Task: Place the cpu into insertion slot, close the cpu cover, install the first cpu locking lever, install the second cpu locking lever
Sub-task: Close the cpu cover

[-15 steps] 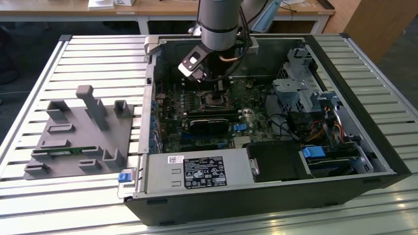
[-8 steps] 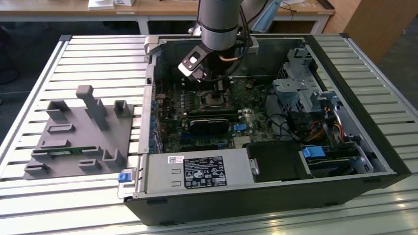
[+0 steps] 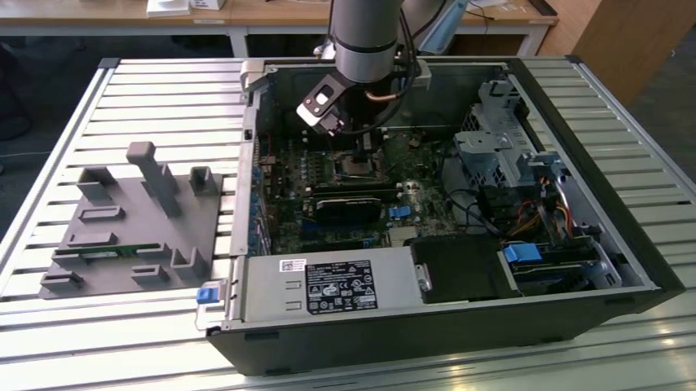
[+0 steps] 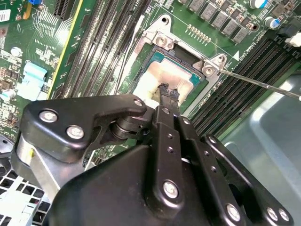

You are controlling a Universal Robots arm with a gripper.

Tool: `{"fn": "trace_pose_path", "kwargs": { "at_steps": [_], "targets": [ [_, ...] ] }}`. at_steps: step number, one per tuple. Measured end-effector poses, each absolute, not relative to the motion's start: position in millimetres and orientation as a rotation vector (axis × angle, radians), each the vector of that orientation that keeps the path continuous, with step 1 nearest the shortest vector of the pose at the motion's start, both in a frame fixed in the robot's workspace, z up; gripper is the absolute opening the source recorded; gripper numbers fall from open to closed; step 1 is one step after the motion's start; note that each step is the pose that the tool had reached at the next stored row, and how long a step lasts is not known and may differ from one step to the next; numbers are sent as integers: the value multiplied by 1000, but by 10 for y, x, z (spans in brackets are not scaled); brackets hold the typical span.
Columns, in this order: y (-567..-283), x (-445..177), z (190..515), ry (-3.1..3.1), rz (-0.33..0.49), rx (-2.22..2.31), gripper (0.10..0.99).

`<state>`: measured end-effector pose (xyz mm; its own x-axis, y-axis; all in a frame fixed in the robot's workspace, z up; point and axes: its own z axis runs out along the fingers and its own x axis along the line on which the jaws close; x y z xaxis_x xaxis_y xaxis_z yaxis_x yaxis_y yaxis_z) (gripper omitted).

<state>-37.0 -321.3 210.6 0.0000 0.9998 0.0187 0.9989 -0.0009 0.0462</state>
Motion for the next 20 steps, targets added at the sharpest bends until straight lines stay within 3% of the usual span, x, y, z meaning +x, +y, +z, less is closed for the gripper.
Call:
{"fn": "trace_pose_path", "kwargs": {
  "at_steps": [20],
  "targets": [
    [-3213,-370,2189,2207,71,2208,118]
  ]
}}
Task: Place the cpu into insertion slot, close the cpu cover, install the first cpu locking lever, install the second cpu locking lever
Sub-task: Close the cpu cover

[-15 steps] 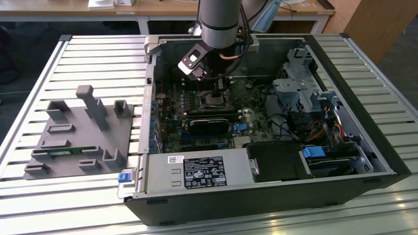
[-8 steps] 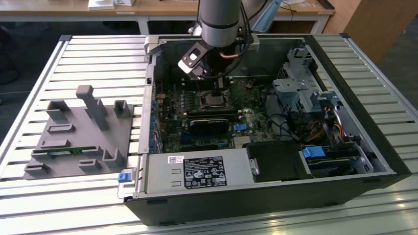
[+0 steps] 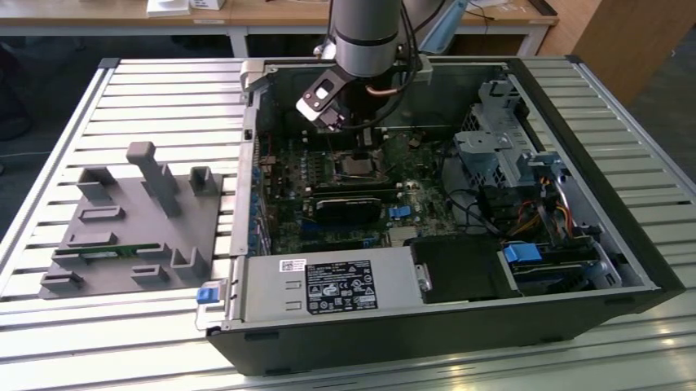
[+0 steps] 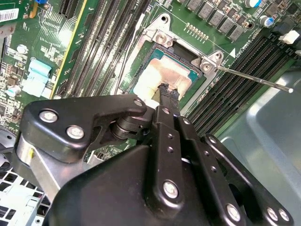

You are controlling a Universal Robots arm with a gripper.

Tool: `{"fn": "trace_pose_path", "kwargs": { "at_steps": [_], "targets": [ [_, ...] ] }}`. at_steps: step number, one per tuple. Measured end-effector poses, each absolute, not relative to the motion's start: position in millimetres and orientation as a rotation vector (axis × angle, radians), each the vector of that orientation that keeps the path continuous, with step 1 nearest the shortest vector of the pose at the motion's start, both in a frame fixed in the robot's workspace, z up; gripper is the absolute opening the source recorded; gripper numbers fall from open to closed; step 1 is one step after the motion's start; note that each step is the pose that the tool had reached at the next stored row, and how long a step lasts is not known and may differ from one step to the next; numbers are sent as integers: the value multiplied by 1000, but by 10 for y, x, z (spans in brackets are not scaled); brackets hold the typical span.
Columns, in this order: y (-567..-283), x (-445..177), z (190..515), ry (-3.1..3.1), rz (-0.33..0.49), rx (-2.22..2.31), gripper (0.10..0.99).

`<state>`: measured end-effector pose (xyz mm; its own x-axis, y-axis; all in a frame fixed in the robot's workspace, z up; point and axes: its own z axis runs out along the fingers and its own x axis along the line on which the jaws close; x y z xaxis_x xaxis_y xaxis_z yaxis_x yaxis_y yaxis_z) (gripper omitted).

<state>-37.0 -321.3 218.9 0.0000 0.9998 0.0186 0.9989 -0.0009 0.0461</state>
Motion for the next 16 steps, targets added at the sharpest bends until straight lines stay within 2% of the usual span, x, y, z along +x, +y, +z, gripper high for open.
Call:
{"fn": "trace_pose_path", "kwargs": {
  "at_steps": [16],
  "targets": [
    [-3229,-369,2299,2207,72,2208,118]
  ]
}}
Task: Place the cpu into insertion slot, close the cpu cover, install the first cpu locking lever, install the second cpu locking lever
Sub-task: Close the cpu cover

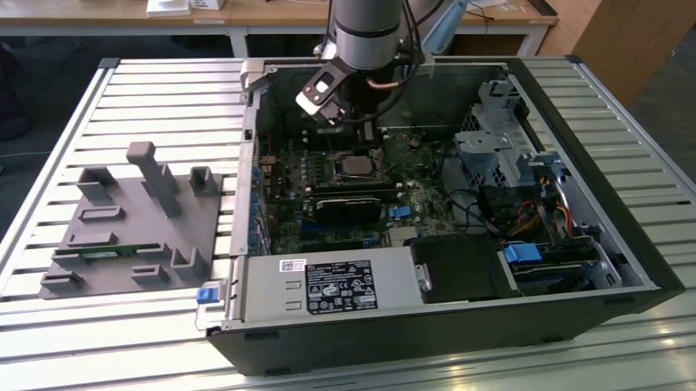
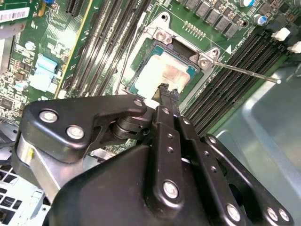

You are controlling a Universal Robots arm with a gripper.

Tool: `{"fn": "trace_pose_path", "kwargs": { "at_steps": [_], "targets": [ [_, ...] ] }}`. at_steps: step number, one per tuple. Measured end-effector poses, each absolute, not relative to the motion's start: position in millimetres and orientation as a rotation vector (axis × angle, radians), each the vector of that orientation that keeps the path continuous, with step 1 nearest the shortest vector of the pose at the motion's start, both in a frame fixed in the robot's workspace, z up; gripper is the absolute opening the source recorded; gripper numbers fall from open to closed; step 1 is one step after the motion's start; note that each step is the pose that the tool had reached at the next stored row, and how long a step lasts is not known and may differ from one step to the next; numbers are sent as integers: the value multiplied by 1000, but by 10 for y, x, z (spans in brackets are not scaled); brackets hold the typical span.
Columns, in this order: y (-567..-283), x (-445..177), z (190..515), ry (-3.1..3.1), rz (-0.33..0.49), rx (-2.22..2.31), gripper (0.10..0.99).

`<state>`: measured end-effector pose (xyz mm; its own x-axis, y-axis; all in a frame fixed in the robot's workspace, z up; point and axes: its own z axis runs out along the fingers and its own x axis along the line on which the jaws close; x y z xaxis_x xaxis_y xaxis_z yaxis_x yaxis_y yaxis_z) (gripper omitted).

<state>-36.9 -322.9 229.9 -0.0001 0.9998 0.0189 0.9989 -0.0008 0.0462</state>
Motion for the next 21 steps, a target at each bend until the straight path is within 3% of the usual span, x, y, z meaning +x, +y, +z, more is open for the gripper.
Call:
{"fn": "trace_pose_path", "kwargs": {
  "at_steps": [21],
  "targets": [
    [-3296,-301,2426,2235,23,2238,118]
  ]
}}
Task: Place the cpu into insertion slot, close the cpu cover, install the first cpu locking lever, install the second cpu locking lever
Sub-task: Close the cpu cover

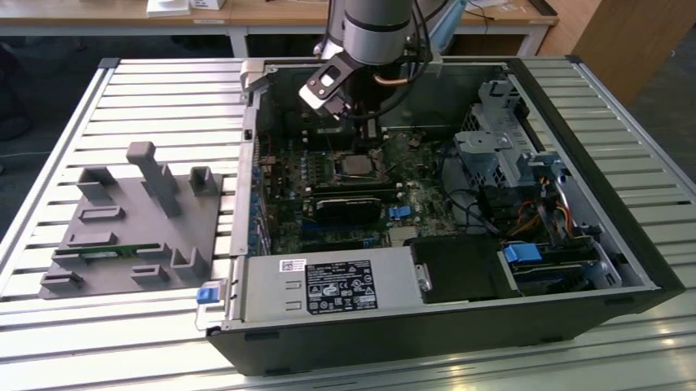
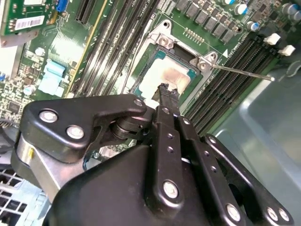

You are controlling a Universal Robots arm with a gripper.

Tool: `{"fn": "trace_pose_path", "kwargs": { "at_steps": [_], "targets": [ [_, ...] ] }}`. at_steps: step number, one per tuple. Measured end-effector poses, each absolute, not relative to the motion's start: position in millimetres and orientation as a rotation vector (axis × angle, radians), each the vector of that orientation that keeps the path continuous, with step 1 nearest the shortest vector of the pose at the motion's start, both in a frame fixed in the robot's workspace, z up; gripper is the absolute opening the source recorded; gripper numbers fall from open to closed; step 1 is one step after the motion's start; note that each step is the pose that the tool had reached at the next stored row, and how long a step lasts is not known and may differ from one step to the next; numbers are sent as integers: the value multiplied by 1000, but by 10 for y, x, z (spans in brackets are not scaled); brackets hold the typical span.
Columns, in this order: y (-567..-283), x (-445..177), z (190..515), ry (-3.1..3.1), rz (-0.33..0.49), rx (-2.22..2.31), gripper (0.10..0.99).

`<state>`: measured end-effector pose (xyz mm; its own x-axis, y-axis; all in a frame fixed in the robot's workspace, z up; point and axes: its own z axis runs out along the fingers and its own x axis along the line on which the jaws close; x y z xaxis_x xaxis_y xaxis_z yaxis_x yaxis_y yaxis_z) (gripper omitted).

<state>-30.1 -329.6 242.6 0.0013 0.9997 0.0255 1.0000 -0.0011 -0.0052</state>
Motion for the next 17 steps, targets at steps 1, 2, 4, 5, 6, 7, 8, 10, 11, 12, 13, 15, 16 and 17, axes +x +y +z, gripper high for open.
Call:
{"fn": "trace_pose_path", "kwargs": {
  "at_steps": [1,2,4,5,6,7,8,10,11,12,13,15,16,17],
  "targets": [
    [-3296,-301,2448,-2205,-22,-2207,118],
    [-3296,-300,2473,-2205,-22,-2207,118],
    [-3296,-300,2503,-2204,-22,-2207,118],
    [-3297,-297,2503,-2203,-23,-2205,118],
    [-3297,-290,2504,-2199,-24,-2202,118],
    [-3296,-276,2504,-2196,-23,-2199,118],
    [-3296,-256,2504,-2192,-22,-2195,118],
    [-3296,-209,2504,-2185,-18,-2189,118],
    [-3296,-196,2504,-2184,-16,-2187,118],
    [-3296,-188,2504,-2183,-14,-2186,118],
    [-3297,-185,2504,-2182,-12,-2186,118],
    [-3297,-185,2509,-2182,-11,-2185,118],
    [-3296,-185,2515,-2181,-11,-2185,118],
    [-3296,-184,2526,-2182,-11,-2185,118]
  ]
}}
